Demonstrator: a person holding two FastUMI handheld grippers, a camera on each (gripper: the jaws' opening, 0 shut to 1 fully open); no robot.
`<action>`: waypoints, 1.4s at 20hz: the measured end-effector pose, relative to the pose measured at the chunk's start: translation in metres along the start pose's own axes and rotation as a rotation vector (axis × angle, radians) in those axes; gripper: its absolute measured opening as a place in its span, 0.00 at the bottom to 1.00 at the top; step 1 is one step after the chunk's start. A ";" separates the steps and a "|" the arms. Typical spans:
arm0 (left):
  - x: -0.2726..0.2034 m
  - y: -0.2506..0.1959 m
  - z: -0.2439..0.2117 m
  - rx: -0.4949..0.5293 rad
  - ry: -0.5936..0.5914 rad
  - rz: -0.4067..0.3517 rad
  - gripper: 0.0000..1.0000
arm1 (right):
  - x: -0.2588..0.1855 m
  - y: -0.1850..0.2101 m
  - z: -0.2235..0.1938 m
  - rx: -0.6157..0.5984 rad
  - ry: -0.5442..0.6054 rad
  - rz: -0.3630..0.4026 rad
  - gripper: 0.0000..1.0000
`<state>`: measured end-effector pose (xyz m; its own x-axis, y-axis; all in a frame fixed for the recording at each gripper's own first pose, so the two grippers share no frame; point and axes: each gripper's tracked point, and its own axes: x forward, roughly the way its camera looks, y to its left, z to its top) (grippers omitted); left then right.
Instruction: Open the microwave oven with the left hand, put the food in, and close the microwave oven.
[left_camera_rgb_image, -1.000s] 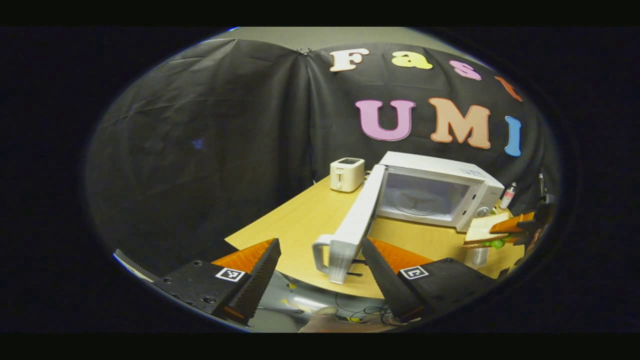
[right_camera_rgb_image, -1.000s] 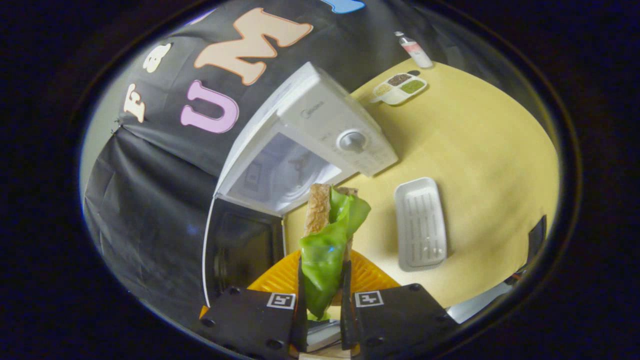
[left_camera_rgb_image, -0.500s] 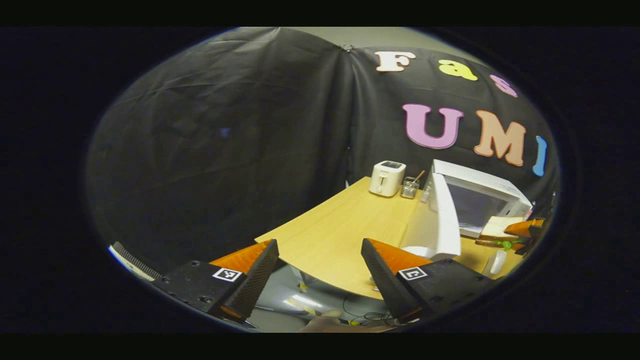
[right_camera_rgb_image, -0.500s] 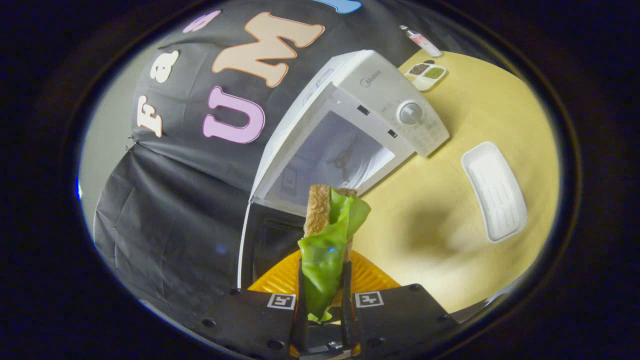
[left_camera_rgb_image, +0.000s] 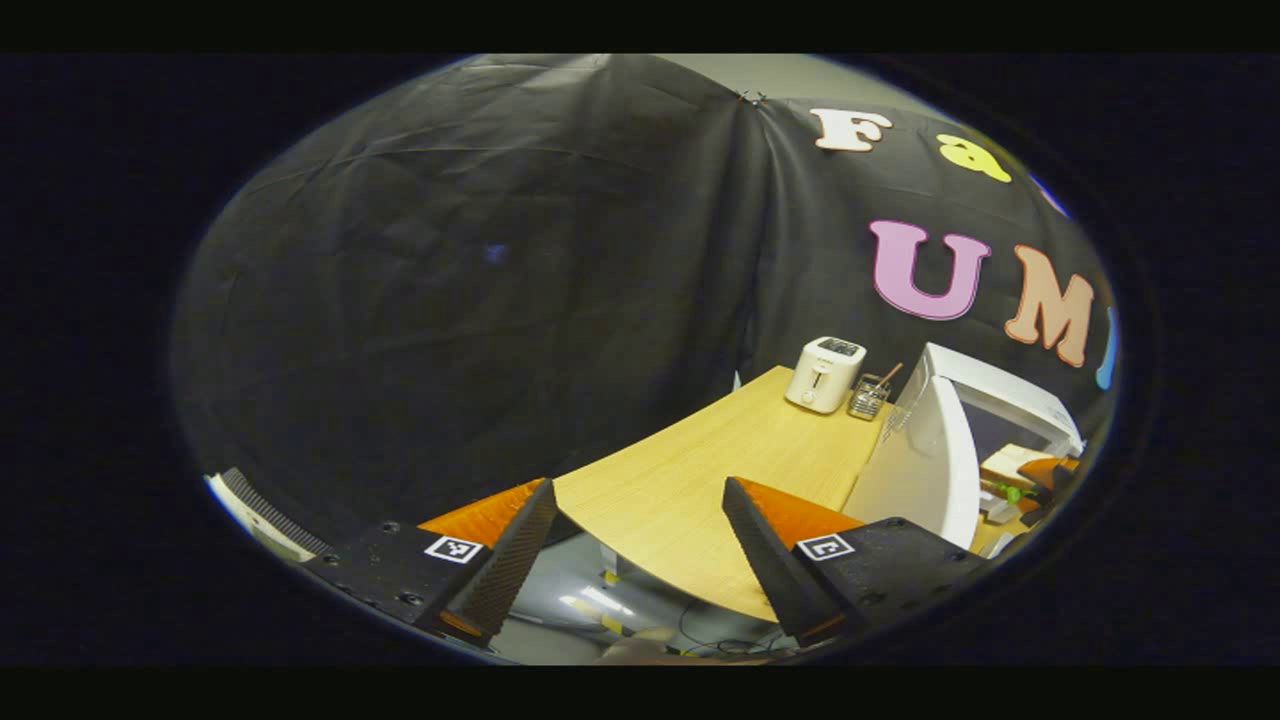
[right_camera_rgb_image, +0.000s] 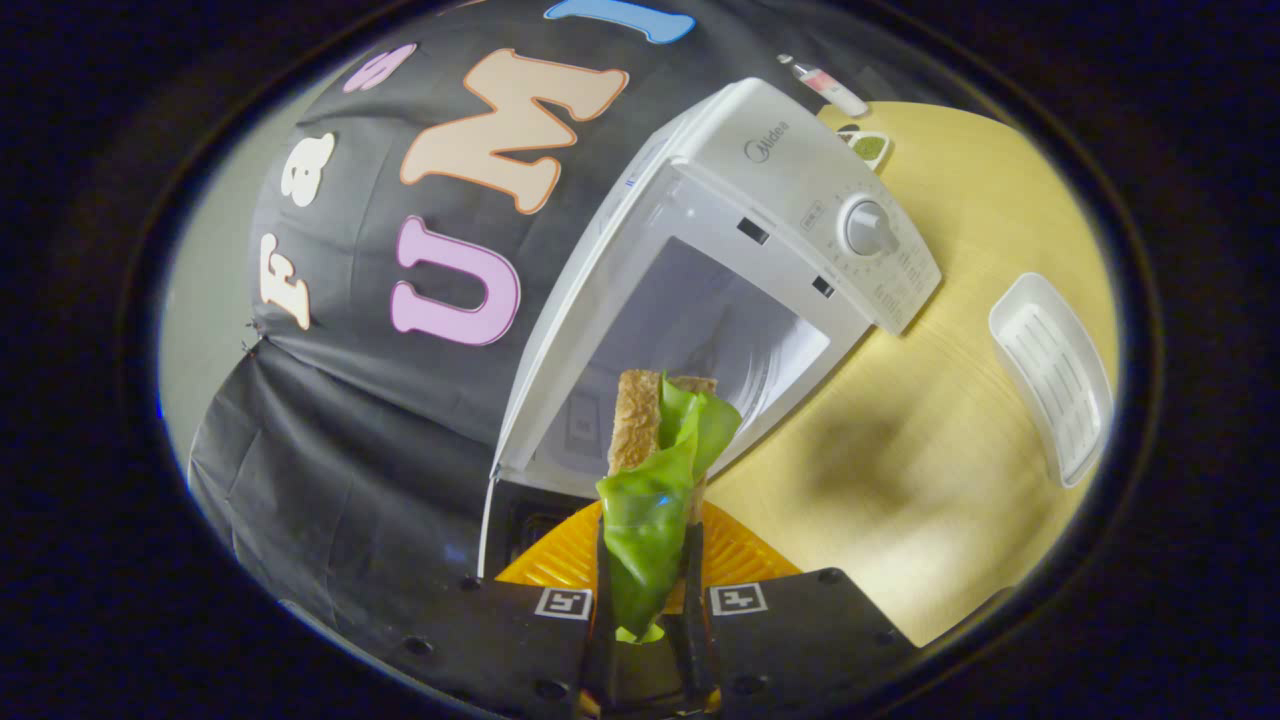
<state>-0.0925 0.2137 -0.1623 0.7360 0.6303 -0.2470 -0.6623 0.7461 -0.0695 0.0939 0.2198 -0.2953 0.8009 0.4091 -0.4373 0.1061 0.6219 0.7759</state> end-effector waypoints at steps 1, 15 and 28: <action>0.002 -0.005 0.000 0.001 0.000 -0.007 0.98 | 0.008 -0.002 0.001 0.002 -0.007 -0.008 0.29; 0.030 0.009 0.007 0.073 0.008 0.014 0.98 | 0.110 -0.019 0.007 0.067 -0.092 -0.065 0.28; 0.044 0.023 -0.010 0.087 0.098 0.040 0.98 | 0.153 -0.037 0.036 0.052 -0.231 -0.161 0.34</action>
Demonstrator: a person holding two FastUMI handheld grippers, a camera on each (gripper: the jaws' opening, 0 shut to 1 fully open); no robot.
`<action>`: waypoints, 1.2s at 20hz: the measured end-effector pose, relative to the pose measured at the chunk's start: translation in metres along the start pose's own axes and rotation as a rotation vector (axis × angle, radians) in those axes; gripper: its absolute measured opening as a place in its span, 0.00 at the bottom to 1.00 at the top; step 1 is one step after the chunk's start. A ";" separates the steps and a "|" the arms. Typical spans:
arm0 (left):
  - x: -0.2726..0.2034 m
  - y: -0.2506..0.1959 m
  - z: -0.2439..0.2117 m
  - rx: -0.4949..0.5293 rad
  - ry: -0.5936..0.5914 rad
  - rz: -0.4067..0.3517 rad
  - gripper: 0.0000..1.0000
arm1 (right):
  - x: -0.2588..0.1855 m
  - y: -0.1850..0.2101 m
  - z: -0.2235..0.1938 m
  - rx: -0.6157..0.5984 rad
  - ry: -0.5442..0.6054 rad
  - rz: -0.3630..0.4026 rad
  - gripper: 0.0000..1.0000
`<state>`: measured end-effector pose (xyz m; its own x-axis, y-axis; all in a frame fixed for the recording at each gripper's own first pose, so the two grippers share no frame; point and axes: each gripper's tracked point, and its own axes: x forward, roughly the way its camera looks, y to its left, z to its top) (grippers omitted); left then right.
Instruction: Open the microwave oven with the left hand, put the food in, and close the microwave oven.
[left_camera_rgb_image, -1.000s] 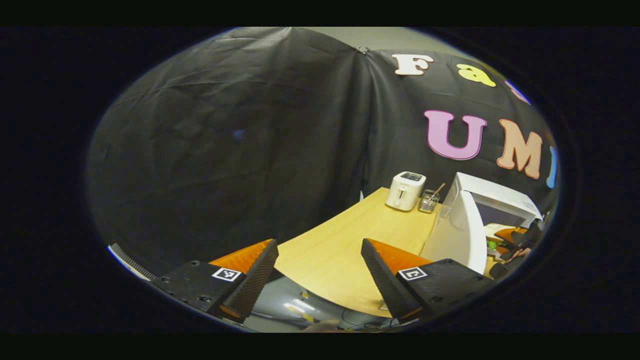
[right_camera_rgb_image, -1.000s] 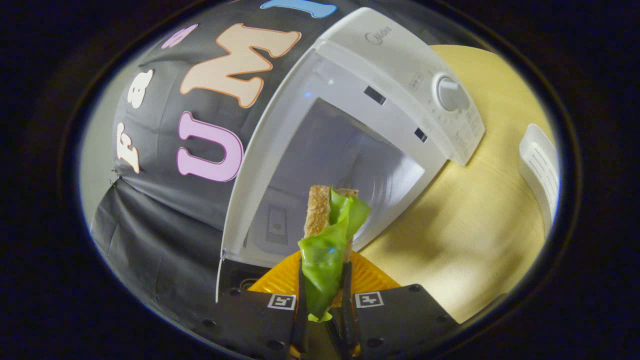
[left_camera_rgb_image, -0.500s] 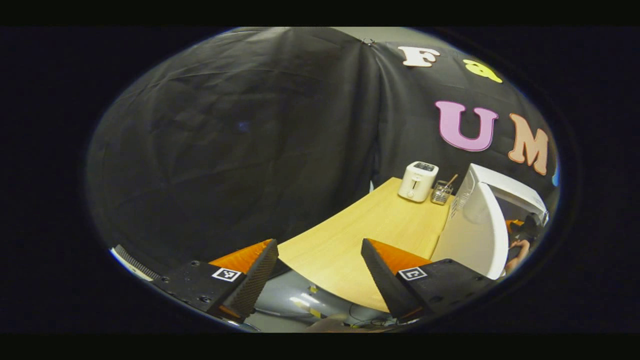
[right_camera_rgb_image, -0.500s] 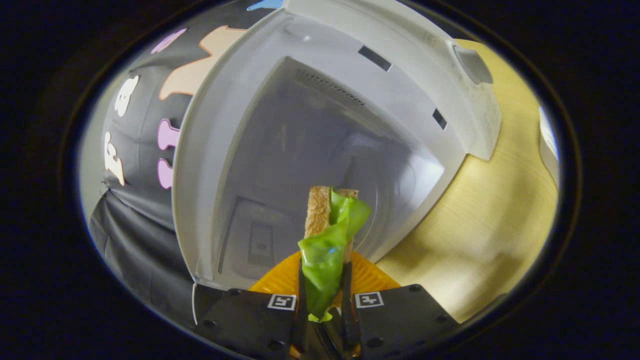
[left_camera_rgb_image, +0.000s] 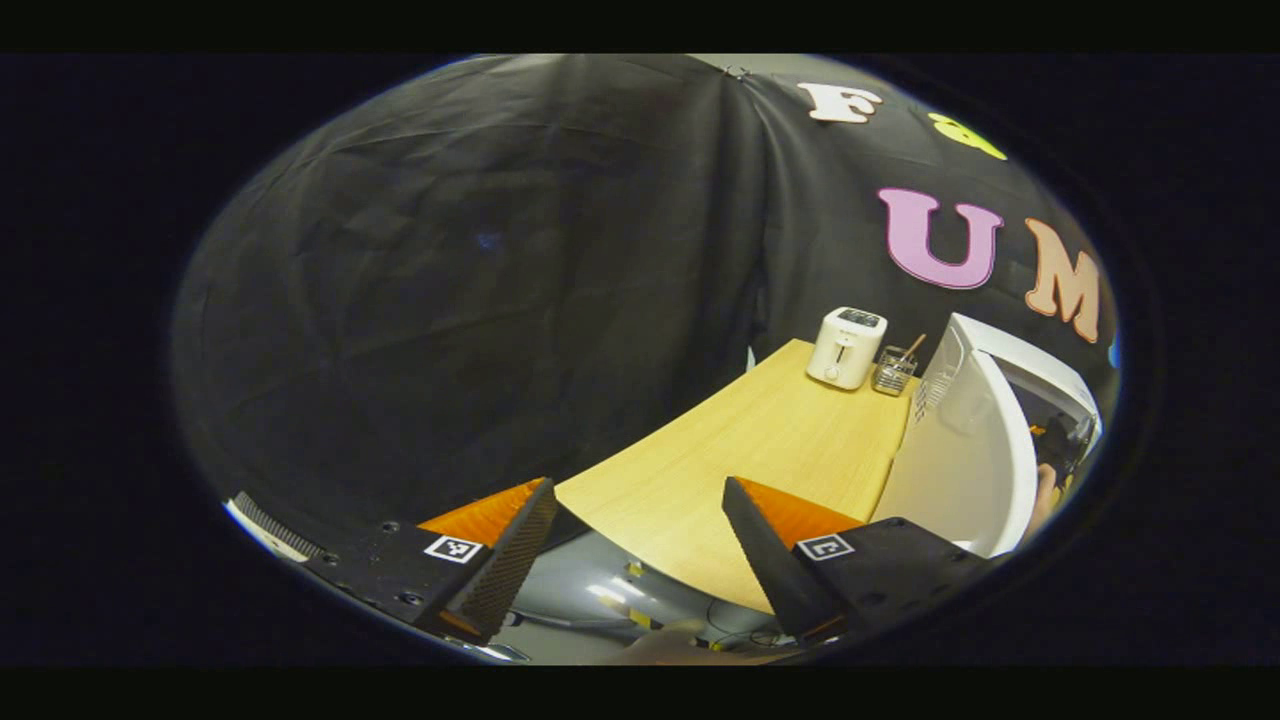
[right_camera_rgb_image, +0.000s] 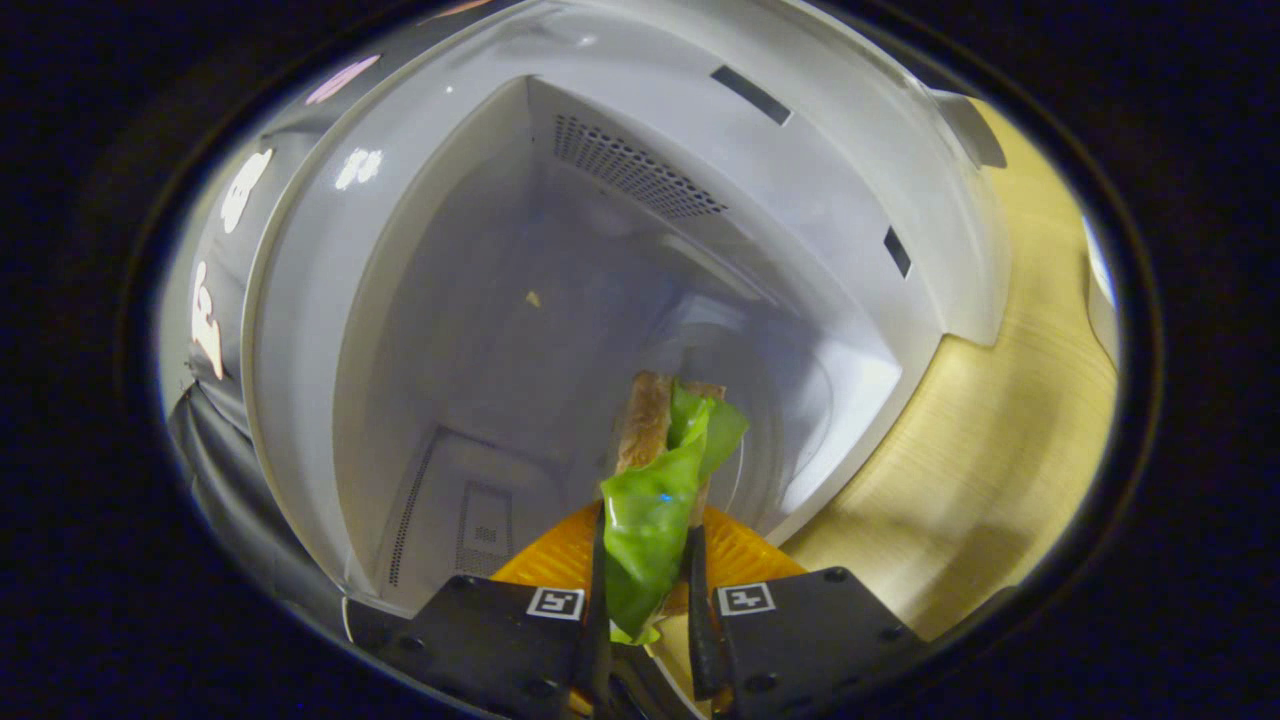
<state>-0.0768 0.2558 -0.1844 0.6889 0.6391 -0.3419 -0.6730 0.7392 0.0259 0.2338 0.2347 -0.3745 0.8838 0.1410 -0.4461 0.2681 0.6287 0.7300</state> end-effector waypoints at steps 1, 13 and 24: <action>-0.002 -0.002 -0.001 -0.005 0.007 -0.005 0.98 | 0.000 -0.003 0.004 -0.018 -0.018 -0.021 0.26; 0.000 -0.023 0.004 0.016 0.002 -0.066 0.98 | -0.017 -0.007 0.031 -0.343 -0.141 -0.169 0.84; 0.004 -0.038 0.008 0.014 -0.004 -0.113 0.97 | -0.076 0.014 0.053 -0.612 -0.220 -0.128 1.00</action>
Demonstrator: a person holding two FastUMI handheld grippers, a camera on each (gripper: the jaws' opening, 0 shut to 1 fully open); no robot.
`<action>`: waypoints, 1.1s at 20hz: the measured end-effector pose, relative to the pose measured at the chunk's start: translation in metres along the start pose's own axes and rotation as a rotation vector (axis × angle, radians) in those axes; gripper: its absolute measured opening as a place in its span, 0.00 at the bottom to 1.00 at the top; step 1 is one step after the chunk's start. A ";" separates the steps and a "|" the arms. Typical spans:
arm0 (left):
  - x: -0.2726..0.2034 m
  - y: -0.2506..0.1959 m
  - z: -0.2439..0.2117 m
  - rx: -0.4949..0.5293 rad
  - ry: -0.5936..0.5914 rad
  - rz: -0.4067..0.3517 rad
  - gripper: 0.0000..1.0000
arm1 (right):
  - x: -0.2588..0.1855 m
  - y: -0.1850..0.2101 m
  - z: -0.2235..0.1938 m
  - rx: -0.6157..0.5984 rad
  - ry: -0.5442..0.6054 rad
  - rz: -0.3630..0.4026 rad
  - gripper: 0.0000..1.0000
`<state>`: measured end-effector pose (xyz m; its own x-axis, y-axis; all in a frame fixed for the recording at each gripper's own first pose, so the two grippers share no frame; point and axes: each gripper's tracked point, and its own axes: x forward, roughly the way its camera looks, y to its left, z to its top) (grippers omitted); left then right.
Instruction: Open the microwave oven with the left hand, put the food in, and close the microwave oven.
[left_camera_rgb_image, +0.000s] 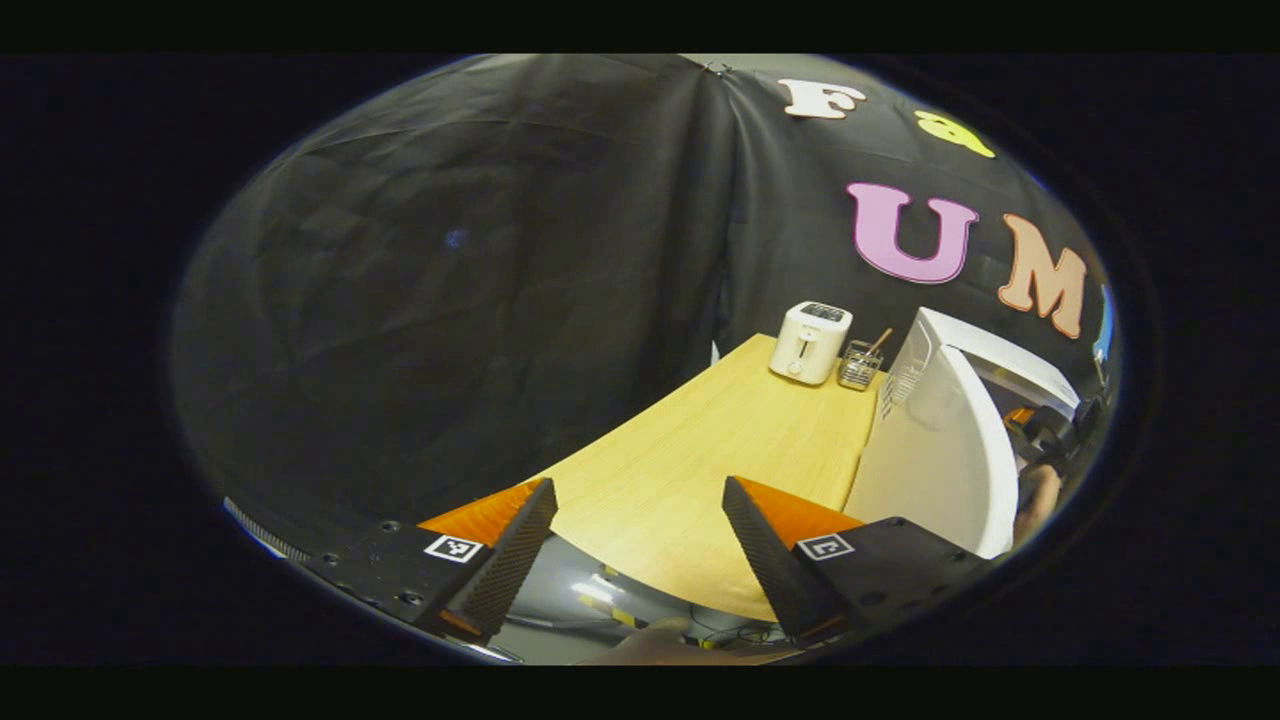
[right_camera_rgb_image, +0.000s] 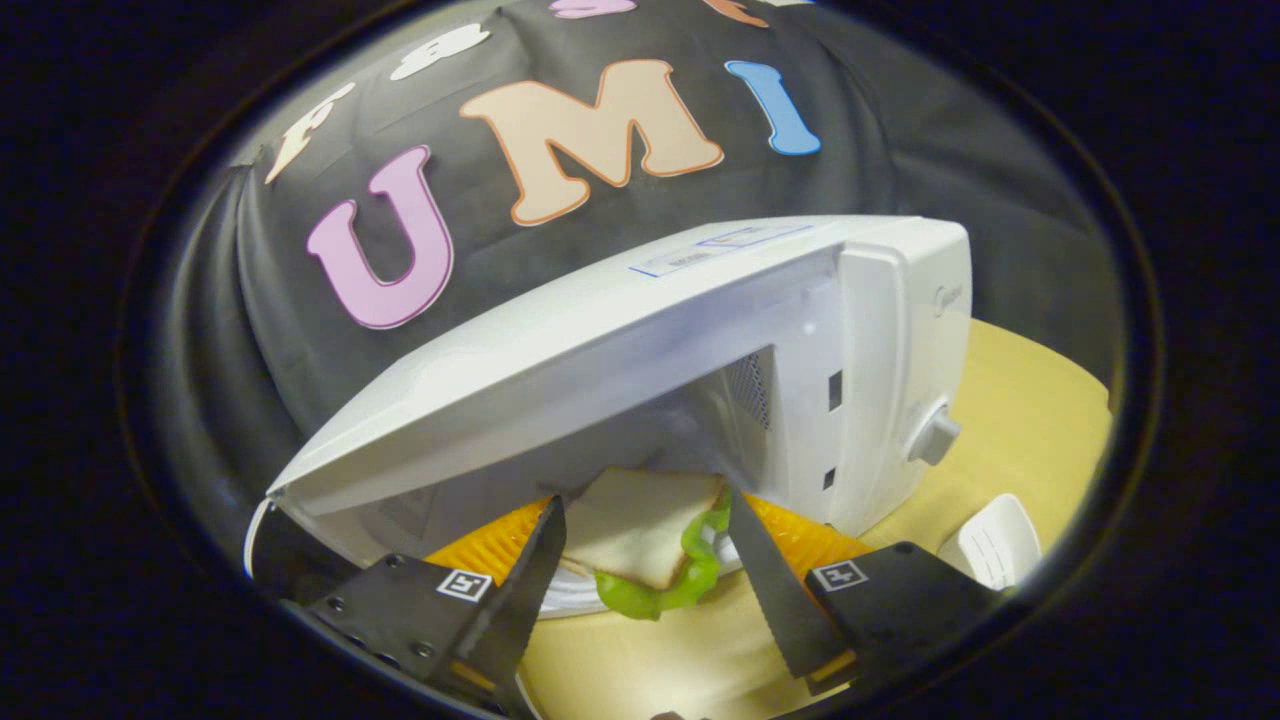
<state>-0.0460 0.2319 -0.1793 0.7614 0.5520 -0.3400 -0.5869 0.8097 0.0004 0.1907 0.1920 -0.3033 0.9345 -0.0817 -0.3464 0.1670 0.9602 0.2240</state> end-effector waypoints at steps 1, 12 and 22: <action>0.000 -0.003 0.000 0.002 -0.002 -0.007 0.98 | -0.011 0.000 0.000 -0.023 -0.006 0.014 1.00; 0.016 -0.043 -0.008 0.064 0.046 -0.161 0.82 | -0.139 -0.016 -0.004 -0.134 0.023 0.097 0.91; 0.014 -0.077 -0.025 0.190 0.113 -0.301 0.00 | -0.208 -0.049 -0.013 -0.172 0.049 0.082 0.91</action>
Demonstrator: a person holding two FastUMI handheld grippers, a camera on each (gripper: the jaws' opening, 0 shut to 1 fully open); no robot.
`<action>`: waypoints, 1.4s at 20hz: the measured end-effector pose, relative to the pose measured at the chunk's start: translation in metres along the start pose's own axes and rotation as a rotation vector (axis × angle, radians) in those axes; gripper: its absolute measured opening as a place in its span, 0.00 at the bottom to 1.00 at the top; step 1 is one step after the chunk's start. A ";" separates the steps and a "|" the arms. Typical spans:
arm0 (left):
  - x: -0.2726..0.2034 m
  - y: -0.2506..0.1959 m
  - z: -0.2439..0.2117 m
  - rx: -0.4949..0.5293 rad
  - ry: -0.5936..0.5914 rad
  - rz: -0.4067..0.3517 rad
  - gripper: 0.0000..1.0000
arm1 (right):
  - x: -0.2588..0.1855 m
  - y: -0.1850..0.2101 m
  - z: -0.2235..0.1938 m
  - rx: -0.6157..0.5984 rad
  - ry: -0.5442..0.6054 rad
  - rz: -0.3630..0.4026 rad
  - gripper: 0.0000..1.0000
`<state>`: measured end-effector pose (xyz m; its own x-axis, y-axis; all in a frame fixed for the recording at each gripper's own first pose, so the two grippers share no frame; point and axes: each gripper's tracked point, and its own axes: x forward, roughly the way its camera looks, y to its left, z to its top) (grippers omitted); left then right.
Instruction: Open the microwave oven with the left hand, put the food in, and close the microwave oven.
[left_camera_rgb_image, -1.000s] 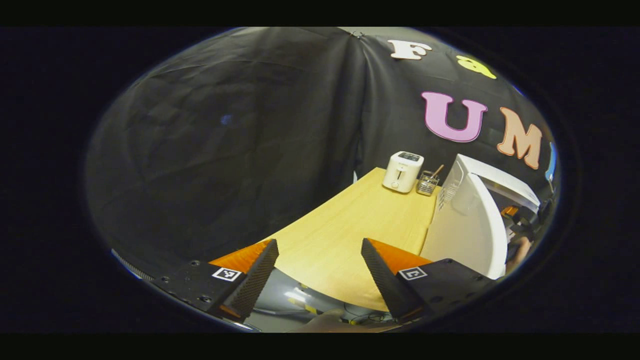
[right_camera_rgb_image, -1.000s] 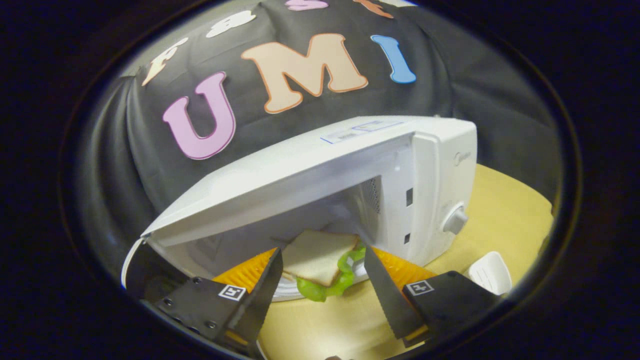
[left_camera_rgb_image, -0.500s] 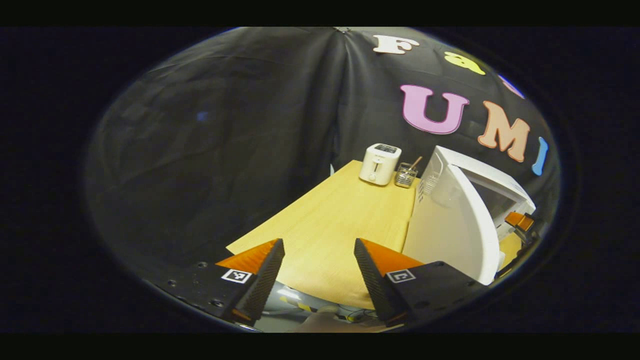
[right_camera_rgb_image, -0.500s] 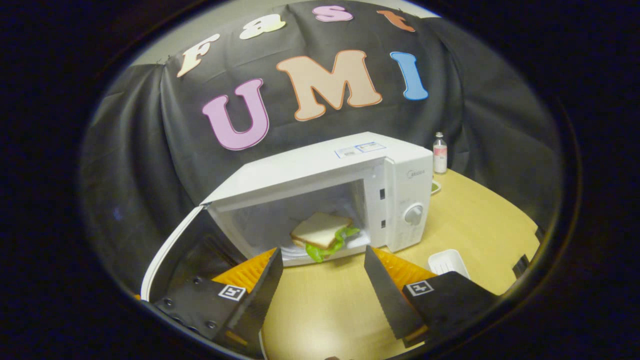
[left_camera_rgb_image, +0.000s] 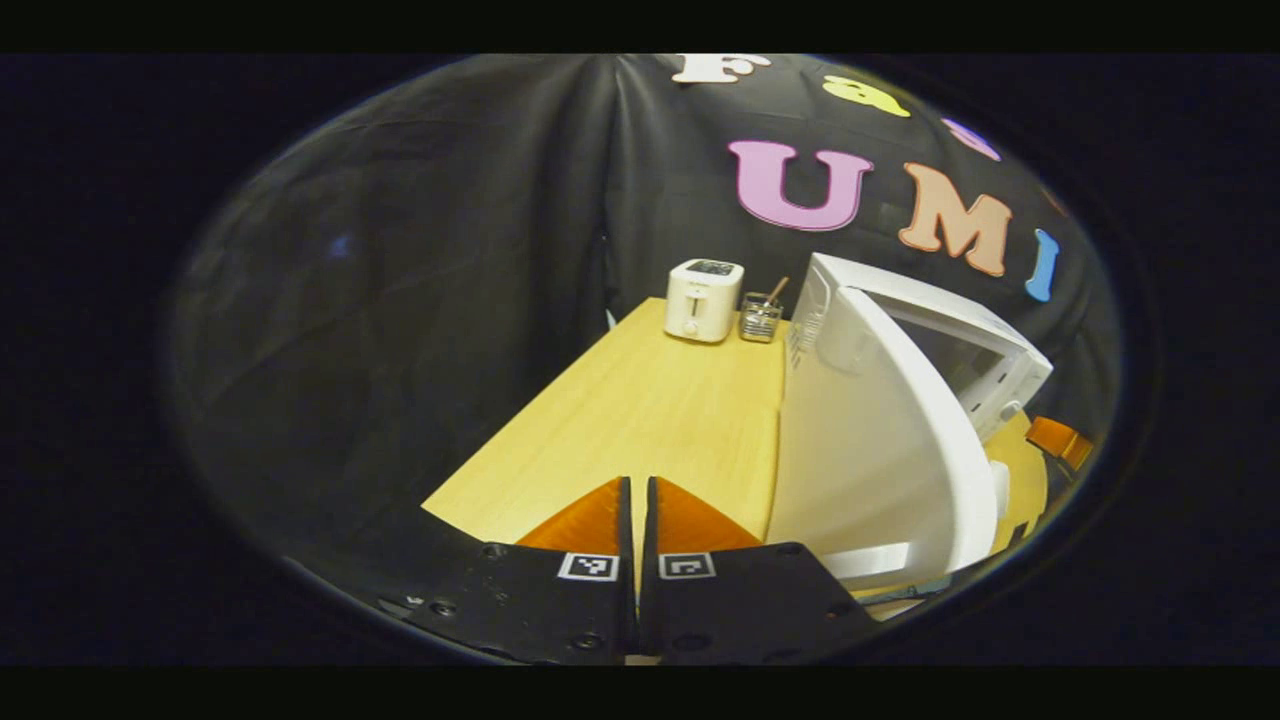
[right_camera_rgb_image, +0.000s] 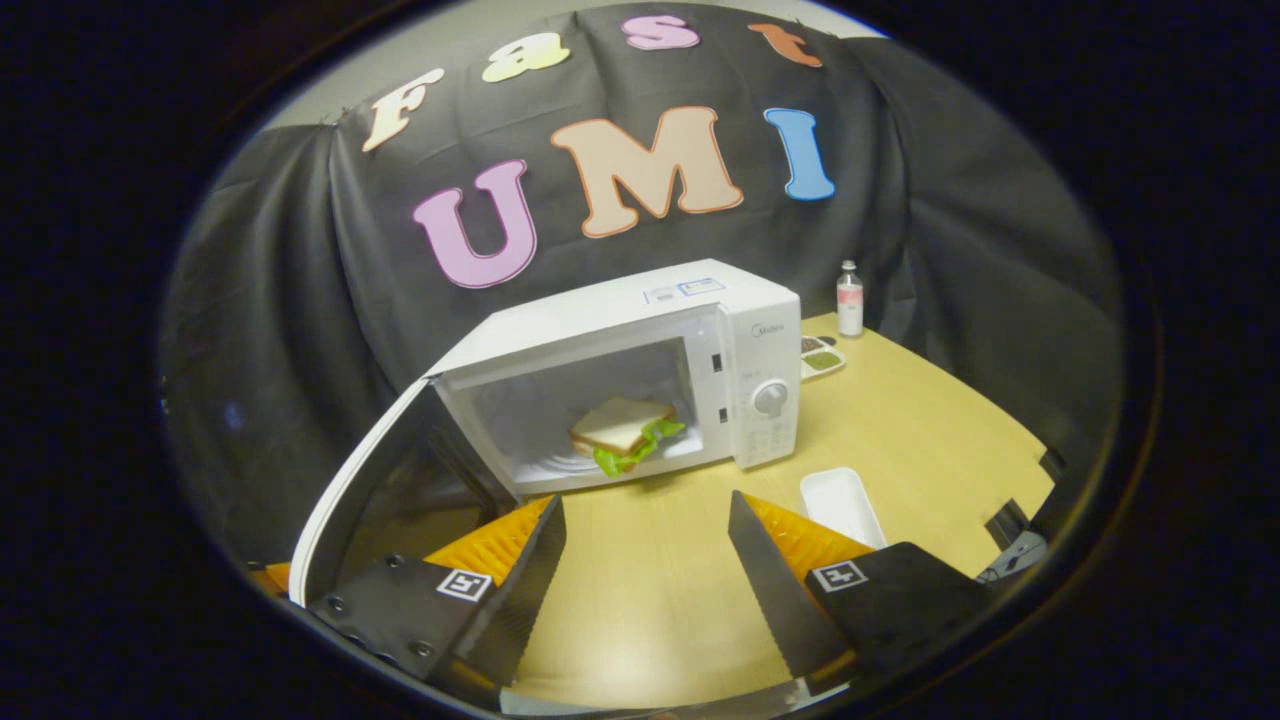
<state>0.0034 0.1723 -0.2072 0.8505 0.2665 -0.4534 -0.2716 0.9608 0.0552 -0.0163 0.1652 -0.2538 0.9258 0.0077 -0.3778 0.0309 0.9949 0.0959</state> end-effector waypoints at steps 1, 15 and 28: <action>-0.002 -0.002 0.002 0.026 -0.009 -0.016 0.00 | -0.007 0.000 -0.004 -0.016 0.007 0.003 0.91; -0.007 -0.073 -0.011 0.188 0.035 -0.135 0.00 | -0.032 -0.053 0.012 -0.052 -0.015 -0.054 0.92; 0.001 -0.188 -0.016 0.147 0.046 -0.227 0.01 | -0.011 -0.118 0.060 -0.067 -0.063 -0.039 1.00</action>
<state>0.0480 -0.0098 -0.2318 0.8599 0.0426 -0.5087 -0.0053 0.9972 0.0746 -0.0077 0.0417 -0.2061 0.9464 -0.0353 -0.3210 0.0440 0.9988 0.0198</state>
